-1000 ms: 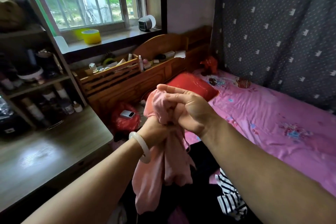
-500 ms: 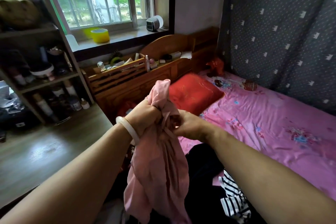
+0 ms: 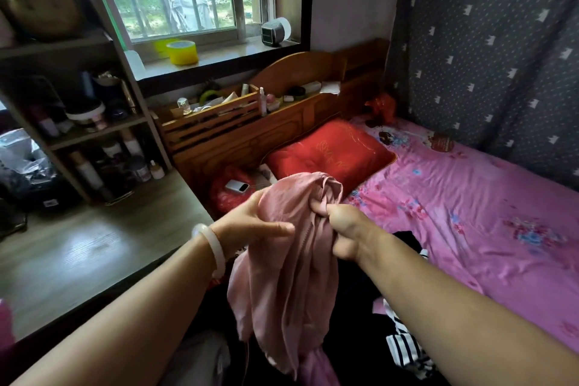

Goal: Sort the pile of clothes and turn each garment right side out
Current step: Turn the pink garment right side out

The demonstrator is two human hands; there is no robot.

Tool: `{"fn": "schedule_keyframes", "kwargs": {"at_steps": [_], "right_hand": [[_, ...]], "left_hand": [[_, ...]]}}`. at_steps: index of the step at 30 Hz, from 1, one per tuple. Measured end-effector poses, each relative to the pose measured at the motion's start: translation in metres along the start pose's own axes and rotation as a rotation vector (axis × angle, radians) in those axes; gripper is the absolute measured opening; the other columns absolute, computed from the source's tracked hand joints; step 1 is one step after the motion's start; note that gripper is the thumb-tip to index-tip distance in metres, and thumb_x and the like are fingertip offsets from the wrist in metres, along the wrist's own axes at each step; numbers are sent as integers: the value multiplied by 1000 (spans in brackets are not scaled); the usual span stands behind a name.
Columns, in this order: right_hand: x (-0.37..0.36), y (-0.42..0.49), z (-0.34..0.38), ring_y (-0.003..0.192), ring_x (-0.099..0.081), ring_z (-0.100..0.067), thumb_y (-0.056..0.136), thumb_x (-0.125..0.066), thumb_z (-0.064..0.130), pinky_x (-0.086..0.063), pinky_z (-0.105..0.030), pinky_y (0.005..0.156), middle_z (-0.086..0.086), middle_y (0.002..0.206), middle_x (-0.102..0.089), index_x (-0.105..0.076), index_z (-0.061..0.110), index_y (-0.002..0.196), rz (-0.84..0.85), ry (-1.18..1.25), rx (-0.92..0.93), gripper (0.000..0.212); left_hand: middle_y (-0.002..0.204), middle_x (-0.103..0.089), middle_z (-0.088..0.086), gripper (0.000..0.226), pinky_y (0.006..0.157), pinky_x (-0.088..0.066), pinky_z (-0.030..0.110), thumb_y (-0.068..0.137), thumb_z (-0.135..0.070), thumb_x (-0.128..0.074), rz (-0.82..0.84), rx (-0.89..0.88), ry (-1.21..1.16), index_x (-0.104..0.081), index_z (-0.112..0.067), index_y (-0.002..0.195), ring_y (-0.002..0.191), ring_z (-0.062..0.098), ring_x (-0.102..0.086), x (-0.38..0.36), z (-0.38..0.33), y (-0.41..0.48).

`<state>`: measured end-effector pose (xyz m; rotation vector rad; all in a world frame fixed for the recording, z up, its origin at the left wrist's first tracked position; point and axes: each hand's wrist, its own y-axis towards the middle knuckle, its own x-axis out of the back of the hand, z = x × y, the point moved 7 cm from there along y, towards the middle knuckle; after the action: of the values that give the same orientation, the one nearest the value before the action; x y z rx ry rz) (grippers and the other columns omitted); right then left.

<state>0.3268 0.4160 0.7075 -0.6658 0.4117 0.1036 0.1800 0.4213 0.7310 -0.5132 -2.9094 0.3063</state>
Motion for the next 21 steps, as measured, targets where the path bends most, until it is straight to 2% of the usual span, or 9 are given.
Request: {"fn": "schedule_keyframes", "kwargs": {"at_steps": [2, 5, 7, 10, 12, 14, 17, 19, 21], "right_hand": [[-12, 0, 0, 75, -72, -25, 102, -40, 21, -52, -39, 75, -17, 83, -73, -64, -2, 95, 53, 58, -54, 35], [-28, 3, 3, 119, -57, -32, 101, -41, 29, -45, -46, 99, -24, 124, -61, -57, -6, 123, 100, 114, -77, 44], [-26, 6, 8, 109, -63, -31, 101, -42, 26, -50, -44, 94, -23, 116, -66, -64, -4, 115, 62, 126, -50, 40], [-11, 11, 16, 57, -66, -20, 97, -46, 10, -57, -29, 50, -10, 67, -68, -67, 4, 74, 16, 61, 37, 32], [11, 6, 29, 47, -53, -14, 89, -51, 3, -46, -21, 40, -10, 65, -59, -58, 3, 84, -211, -283, 158, 8], [28, 2, 48, 63, -55, -10, 85, -62, 8, -46, -19, 48, -14, 93, -63, -48, 3, 127, -339, -496, 307, 45], [-5, -4, 46, 113, -57, -12, 81, -74, 27, -50, -20, 76, -9, 142, -47, -21, 24, 152, 98, -686, 414, 89], [-36, -7, 22, 124, -54, -11, 72, -82, 11, -48, -23, 97, -4, 143, -49, -29, 20, 149, 385, -835, 421, 94], [-45, 8, 7, 119, -59, -15, 62, -77, -5, -48, -33, 101, -3, 130, -62, -48, 16, 138, 419, -852, 418, 84]], "left_hand": [[128, -63, 5, 86, 100, -48, 32, 60, -10, -86, 120, -15, -79, -46, -18, 135, 119, 16, -59, -22, 5, -6], [106, -72, 11, 50, 89, -54, 31, 66, 9, -74, 143, -13, -192, -64, -6, 112, 101, 21, -68, -39, 7, -12], [99, -73, 14, 40, 83, -56, 31, 68, 14, -74, 49, -19, -199, -67, 1, 105, 94, 24, -69, -34, 11, -9], [86, -75, 9, 23, 74, -58, 26, 72, 7, -74, -148, -22, -157, -72, -1, 93, 82, 20, -70, -18, 14, -6], [83, -76, 5, 18, 72, -58, 25, 76, 0, -74, -190, -34, -188, -73, -5, 92, 79, 17, -70, -12, 12, -6], [88, -76, 7, 17, 76, -58, 28, 78, -11, -75, -189, -21, -201, -73, -7, 94, 83, 17, -71, -5, 12, -4], [95, -75, 9, 33, 87, -56, 34, 76, -35, -78, -155, 14, -84, -74, -8, 94, 92, 20, -70, -2, 12, 5], [74, -74, -1, 29, 73, -55, 24, 85, -36, -67, -136, -21, -13, -70, -9, 76, 72, 8, -67, -8, 0, 9], [52, -60, -6, 37, 52, -45, 19, 92, -30, -57, -105, -65, -48, -57, -5, 65, 50, 5, -53, -17, -10, 12]]}}
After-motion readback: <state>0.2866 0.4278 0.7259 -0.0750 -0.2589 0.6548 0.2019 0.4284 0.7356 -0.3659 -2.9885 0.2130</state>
